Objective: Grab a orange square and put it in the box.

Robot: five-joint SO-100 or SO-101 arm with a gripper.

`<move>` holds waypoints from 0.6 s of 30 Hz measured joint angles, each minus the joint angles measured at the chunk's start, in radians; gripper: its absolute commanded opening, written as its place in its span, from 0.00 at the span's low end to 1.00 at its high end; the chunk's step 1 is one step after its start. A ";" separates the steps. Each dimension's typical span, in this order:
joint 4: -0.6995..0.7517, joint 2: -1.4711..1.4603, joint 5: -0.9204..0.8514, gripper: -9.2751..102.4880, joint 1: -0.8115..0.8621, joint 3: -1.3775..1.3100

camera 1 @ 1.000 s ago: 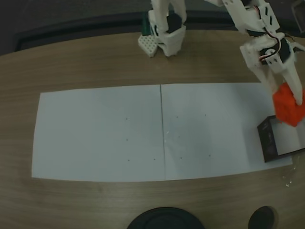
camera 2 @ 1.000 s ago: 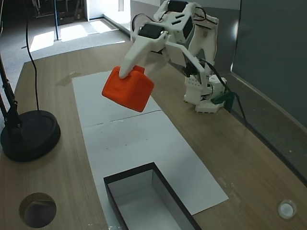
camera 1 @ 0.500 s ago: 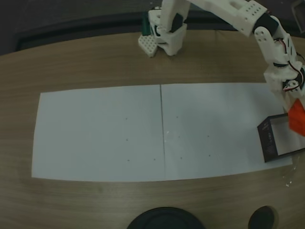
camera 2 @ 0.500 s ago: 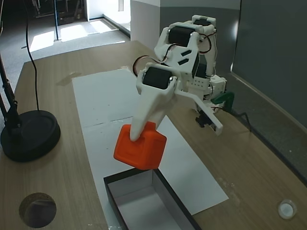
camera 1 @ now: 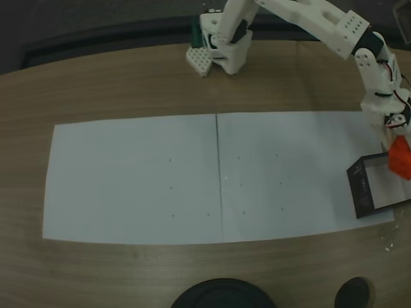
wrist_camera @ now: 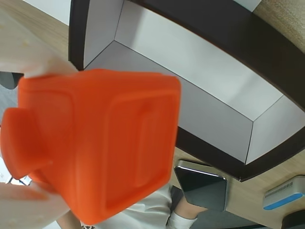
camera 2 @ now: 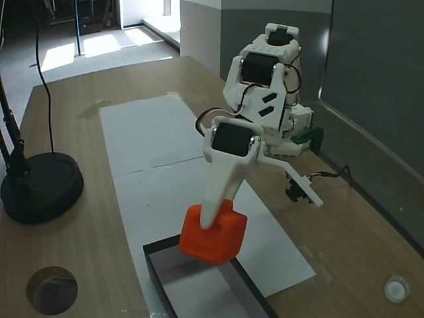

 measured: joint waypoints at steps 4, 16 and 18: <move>0.000 -0.002 0.000 0.26 0.002 0.000; 0.000 -0.002 0.000 0.30 0.012 0.000; 0.000 -0.002 0.000 0.30 0.012 0.000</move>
